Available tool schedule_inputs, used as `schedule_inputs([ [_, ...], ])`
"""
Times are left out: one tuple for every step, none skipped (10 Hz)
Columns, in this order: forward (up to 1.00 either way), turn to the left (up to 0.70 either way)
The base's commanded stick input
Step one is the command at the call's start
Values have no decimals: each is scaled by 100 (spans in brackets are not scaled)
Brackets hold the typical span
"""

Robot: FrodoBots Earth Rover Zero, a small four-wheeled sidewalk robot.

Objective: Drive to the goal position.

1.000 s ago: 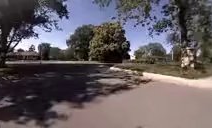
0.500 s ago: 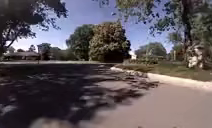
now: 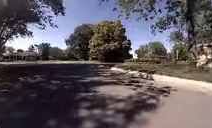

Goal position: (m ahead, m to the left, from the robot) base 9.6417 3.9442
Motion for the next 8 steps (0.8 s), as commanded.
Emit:
schedule_inputs([
  [100, 0],
  [100, 0],
  [100, 0],
  [100, 0],
  [100, 0],
  [100, 0],
  [100, 0],
  [100, 0],
])
